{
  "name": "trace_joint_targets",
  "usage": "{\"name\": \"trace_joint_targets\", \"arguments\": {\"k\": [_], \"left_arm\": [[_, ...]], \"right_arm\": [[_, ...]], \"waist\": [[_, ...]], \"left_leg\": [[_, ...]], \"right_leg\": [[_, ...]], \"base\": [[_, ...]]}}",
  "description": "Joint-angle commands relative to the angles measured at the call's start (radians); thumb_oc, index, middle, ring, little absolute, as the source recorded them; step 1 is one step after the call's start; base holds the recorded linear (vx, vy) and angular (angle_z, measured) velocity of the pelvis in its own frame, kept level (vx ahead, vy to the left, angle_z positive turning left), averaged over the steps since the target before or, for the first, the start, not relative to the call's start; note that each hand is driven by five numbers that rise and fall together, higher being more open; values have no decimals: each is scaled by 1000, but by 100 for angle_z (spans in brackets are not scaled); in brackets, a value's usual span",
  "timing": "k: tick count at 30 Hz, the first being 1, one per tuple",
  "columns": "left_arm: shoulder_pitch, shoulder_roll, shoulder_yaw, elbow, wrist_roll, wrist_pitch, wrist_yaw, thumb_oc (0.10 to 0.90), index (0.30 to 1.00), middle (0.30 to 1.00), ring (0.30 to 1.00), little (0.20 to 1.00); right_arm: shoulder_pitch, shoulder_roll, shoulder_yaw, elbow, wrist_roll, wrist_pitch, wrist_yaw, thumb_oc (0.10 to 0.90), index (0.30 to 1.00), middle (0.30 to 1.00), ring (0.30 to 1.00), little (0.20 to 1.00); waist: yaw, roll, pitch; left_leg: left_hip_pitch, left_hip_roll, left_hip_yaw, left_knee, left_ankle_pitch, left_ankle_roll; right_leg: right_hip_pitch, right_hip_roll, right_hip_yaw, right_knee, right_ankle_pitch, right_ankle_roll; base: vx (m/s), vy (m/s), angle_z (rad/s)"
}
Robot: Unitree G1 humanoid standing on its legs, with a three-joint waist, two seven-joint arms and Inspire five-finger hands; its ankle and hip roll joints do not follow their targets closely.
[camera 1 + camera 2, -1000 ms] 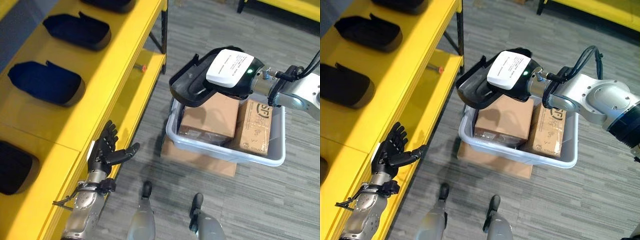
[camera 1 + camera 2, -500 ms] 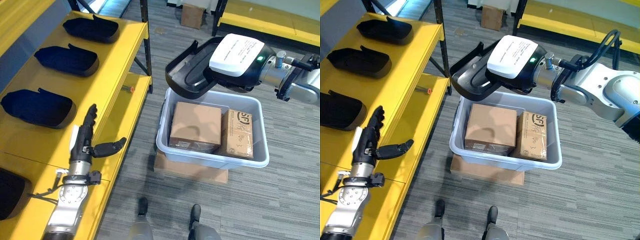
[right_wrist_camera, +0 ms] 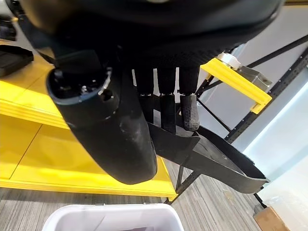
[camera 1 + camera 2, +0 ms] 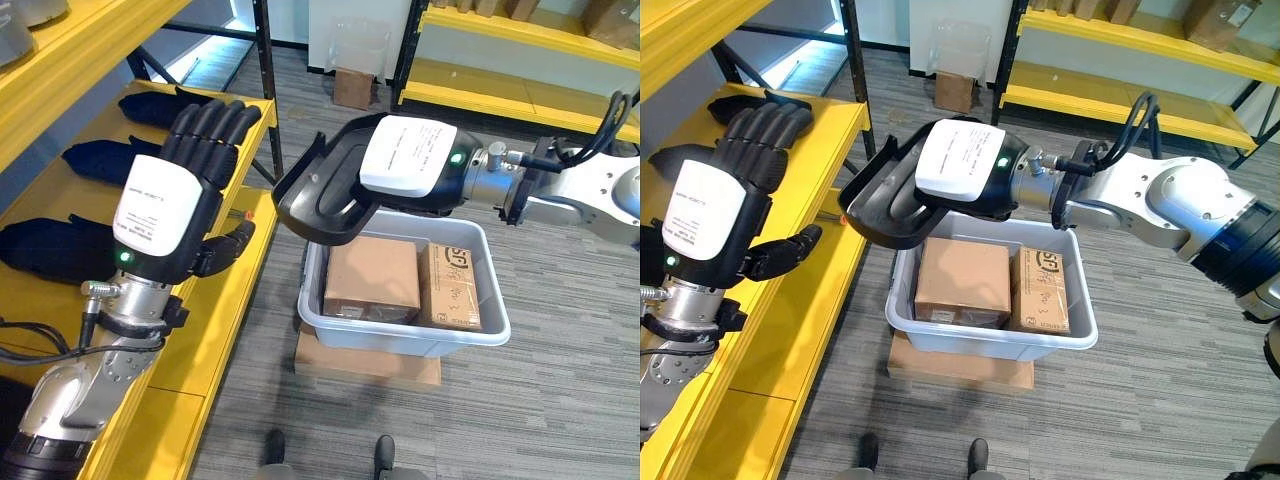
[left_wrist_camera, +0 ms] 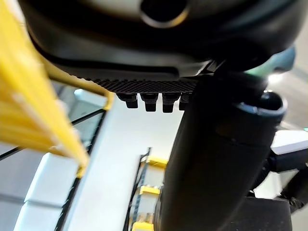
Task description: Move parts from the plastic box to the shelf.
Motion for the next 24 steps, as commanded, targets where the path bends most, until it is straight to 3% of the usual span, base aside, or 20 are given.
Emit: {"name": "trace_joint_targets", "arguments": {"k": [1,8,24], "left_arm": [[-51,78,-49,-51,31,-30,81,900,1000,1000,1000,1000],[-108,67,-135,-55,87,-27,98,900,1000,1000,1000,1000],[-131,-46,-204,35,51,-9,85,900,1000,1000,1000,1000]], "right_arm": [[-1,40,-67,41,27,59,-102,400,300,300,300,300],[-1,59,-80,43,19,55,-131,400,300,300,300,300],[-8,123,-135,46,46,51,-155,400,300,300,300,300]], "waist": [[-8,-18,-215],[-21,-24,-224],[-43,-35,-226]], "left_leg": [[113,62,-1,-10,-141,-21],[123,64,7,-10,-147,-19],[140,68,30,-10,-152,-14]], "right_leg": [[-21,-60,44,24,1,97],[-12,-58,47,20,-2,98],[-14,-47,73,22,-5,91]], "base": [[0,0,0],[1,0,0],[3,2,-4]]}}
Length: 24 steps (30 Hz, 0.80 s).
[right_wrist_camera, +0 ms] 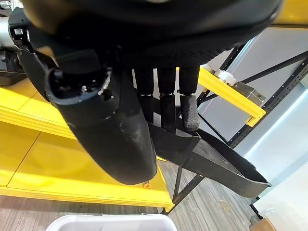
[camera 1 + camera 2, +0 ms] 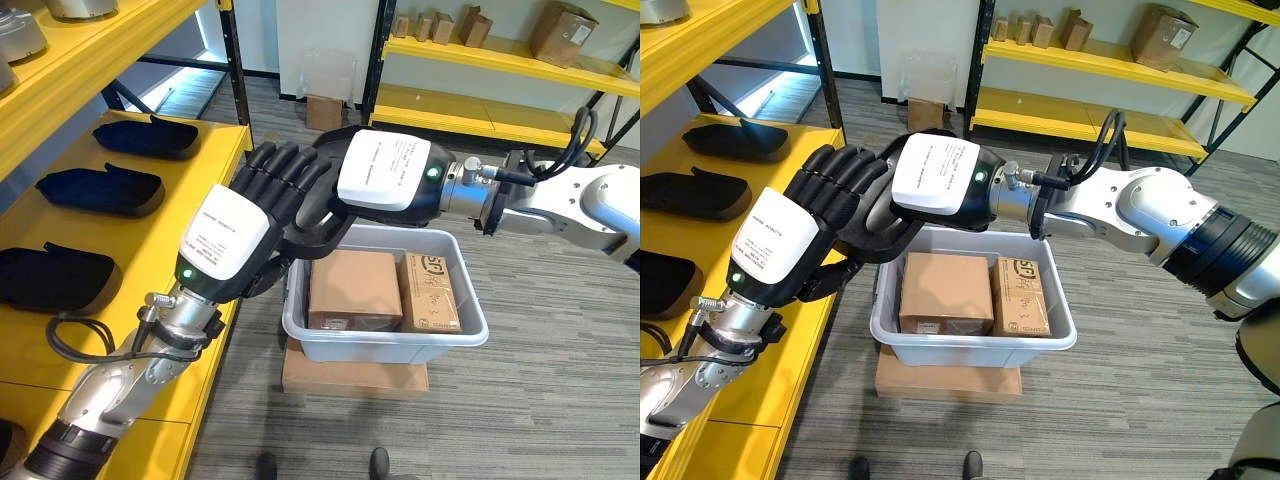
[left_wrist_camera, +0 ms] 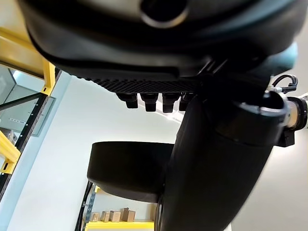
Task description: Move parts from the plastic box to the shelf.
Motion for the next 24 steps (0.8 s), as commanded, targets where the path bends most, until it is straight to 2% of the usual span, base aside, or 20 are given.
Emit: {"name": "trace_joint_targets", "arguments": {"k": [1,10,22,24], "left_arm": [[-82,0,-40,18,-51,13,68,900,1000,1000,1000,1000],[-141,-58,-94,134,-50,42,75,900,1000,1000,1000,1000],[-182,-87,-152,237,-40,62,73,900,1000,1000,1000,1000],[-184,-92,-161,262,-40,66,70,792,849,849,849,849]], "right_arm": [[-35,46,-125,40,66,60,-100,400,300,300,300,300],[-43,109,-152,40,84,57,-99,400,300,300,300,300],[-59,141,-165,47,103,55,-100,400,300,300,300,300],[-59,149,-169,46,104,51,-100,400,300,300,300,300]], "waist": [[12,-15,-169],[-3,-17,-172],[-16,-19,-174],[-19,-19,-176]], "left_leg": [[122,68,3,-9,-145,-16],[125,67,20,-9,-147,-15],[133,66,30,-9,-151,-11],[136,65,31,-9,-153,-9]], "right_leg": [[-14,-52,45,22,-5,91],[-23,-48,58,22,-4,89],[-24,-46,67,26,-6,88],[-24,-45,72,26,-7,88]], "base": [[0,0,0],[1,2,-6],[2,1,-1],[0,0,0]]}}
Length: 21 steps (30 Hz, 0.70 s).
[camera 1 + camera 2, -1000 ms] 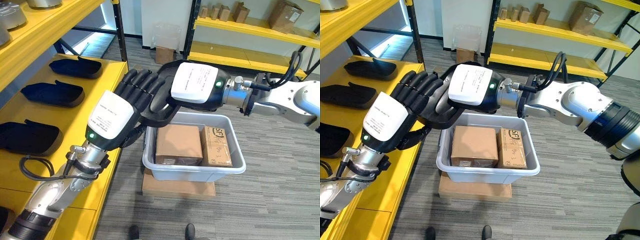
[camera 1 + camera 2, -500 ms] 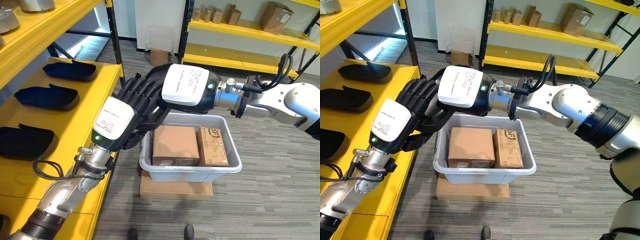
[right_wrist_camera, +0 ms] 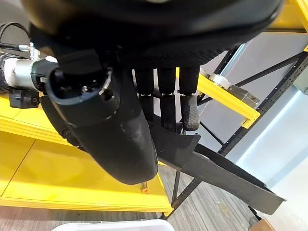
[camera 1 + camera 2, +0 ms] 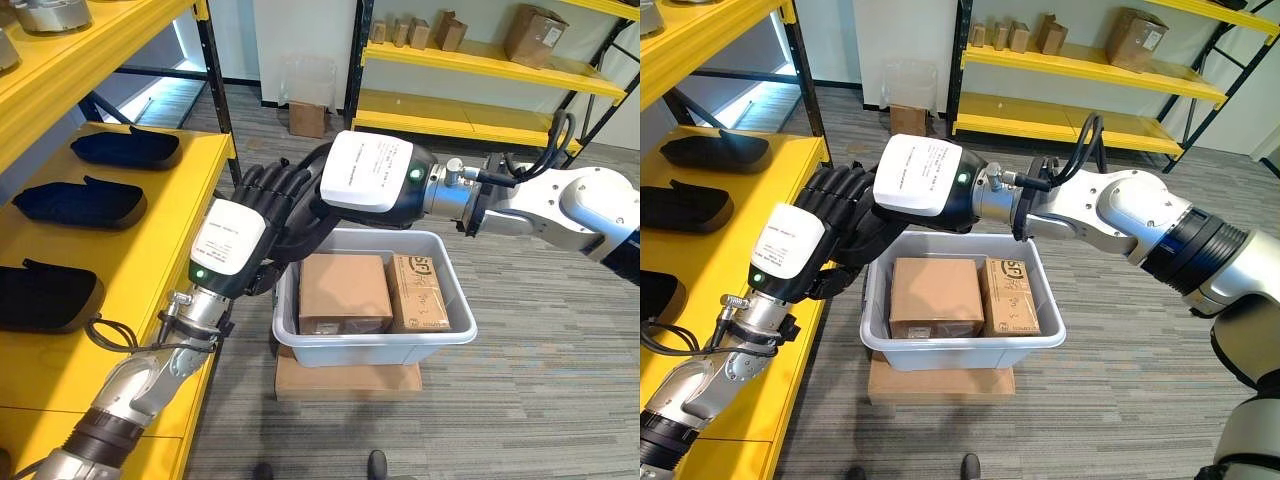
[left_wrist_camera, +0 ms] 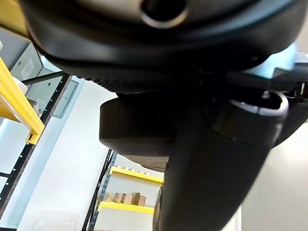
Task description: Move parts from the plastic box to the shelf.
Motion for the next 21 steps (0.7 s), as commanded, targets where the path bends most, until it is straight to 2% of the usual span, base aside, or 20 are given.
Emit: {"name": "trace_joint_targets", "arguments": {"k": [1,3,4,5,6,21], "left_arm": [[-105,-16,-58,67,-33,4,41,765,811,811,811,811],[-118,-19,-83,96,-33,1,34,739,775,775,775,775],[-121,-19,-84,98,-33,0,35,625,616,616,616,616],[-127,-20,-95,109,-36,-2,30,476,407,407,407,407],[-134,-20,-102,115,-36,-3,31,400,300,300,300,300],[-147,-41,-133,149,-69,-12,26,400,300,300,300,300]], "right_arm": [[-76,72,-130,32,104,51,-109,400,300,300,300,300],[-79,79,-132,35,110,49,-112,400,300,300,300,300],[-79,78,-132,35,110,49,-112,400,300,300,300,300],[-80,80,-132,35,112,48,-113,400,300,300,300,300],[-79,80,-134,36,112,47,-115,400,300,300,300,300],[-72,108,-151,53,128,39,-134,400,300,300,300,300]], "waist": [[11,-14,-157],[6,-13,-161],[6,-13,-161],[3,-13,-162],[3,-12,-162],[-3,-10,-162]], "left_leg": [[121,61,2,-9,-143,-9],[123,61,4,-9,-144,-8],[123,61,4,-9,-144,-8],[124,61,6,-9,-144,-8],[125,61,7,-9,-144,-8],[127,59,10,-9,-146,-7]], "right_leg": [[-21,-50,44,26,-7,88],[-20,-48,47,26,-9,88],[-20,-47,47,26,-9,88],[-20,-48,48,26,-9,88],[-19,-48,48,26,-9,88],[-19,-48,55,24,-9,85]], "base": [[4,6,-6],[15,2,-11],[21,4,-10],[11,4,-9],[10,4,-6],[1,0,0]]}}
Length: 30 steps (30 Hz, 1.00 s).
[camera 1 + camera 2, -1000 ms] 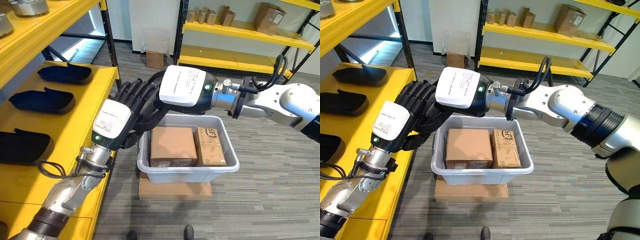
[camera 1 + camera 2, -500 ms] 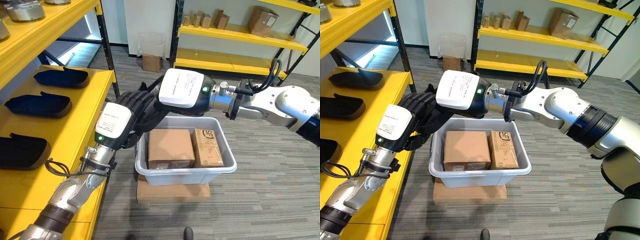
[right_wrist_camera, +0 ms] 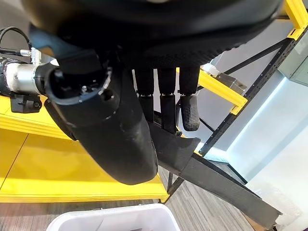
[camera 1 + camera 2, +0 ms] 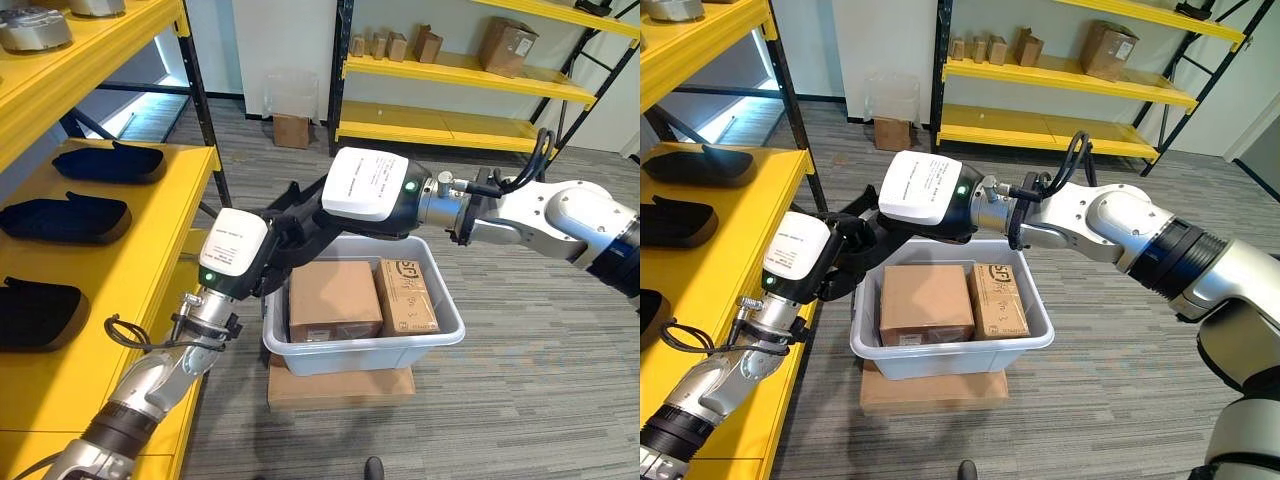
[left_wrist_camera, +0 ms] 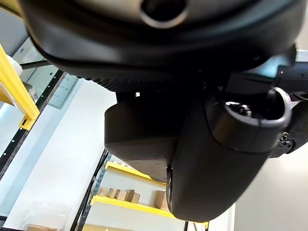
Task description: Move parts from the plastic box to the shelf.
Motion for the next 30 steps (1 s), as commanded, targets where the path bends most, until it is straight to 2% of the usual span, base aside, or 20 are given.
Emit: {"name": "trace_joint_targets", "arguments": {"k": [1,7,8,9,10,19,27,30], "left_arm": [[-100,-3,-64,40,-31,-10,-1,400,300,300,300,300],[-92,-14,-57,43,-38,-2,-2,400,300,300,300,300],[-92,-14,-57,43,-38,-2,-2,400,300,300,300,300],[-82,-22,-47,40,-40,1,1,400,300,300,300,300],[-81,-21,-46,39,-40,1,0,400,300,300,300,300],[-53,-16,-11,55,-28,21,0,400,300,300,300,300],[-22,-25,43,93,-24,53,-20,400,300,300,300,300],[-11,-17,87,100,-19,65,-16,400,300,300,300,300]], "right_arm": [[-119,70,-151,11,124,37,-149,400,300,300,300,300],[-115,78,-156,13,125,41,-148,400,300,300,300,300],[-115,78,-156,13,125,41,-148,441,358,358,358,358],[-110,78,-165,3,124,40,-150,618,605,605,605,605],[-109,78,-166,2,123,41,-149,900,1000,1000,1000,1000],[-31,47,-257,-71,148,51,-150,900,1000,1000,1000,1000],[171,-26,-426,-174,178,67,-134,900,1000,1000,1000,1000],[298,-38,-519,-233,193,64,-117,900,1000,1000,1000,1000]], "waist": [[19,-8,-121],[20,-7,-119],[20,-7,-119],[22,-8,-117],[22,-8,-118],[17,3,-111],[4,21,-110],[-3,31,-107]], "left_leg": [[124,48,-13,-8,-141,-5],[121,47,-15,-8,-139,-3],[121,47,-15,-8,-139,-3],[121,47,-15,-8,-140,-3],[121,47,-15,-8,-140,-3],[123,41,-13,-8,-141,2],[122,35,-12,-8,-143,6],[128,34,-6,-8,-145,6]], "right_leg": [[-8,-59,31,25,-9,86],[-7,-59,31,24,-10,85],[-7,-59,30,24,-10,85],[-6,-60,29,22,-10,85],[-5,-60,29,22,-10,85],[-10,-62,35,28,-11,84],[-15,-65,37,29,-13,84],[-16,-64,45,29,-13,83]], "base": [[0,0,0],[0,0,0],[0,0,0],[0,0,0],[0,0,0],[0,0,0],[-8,-2,-1],[17,-9,-14]]}}
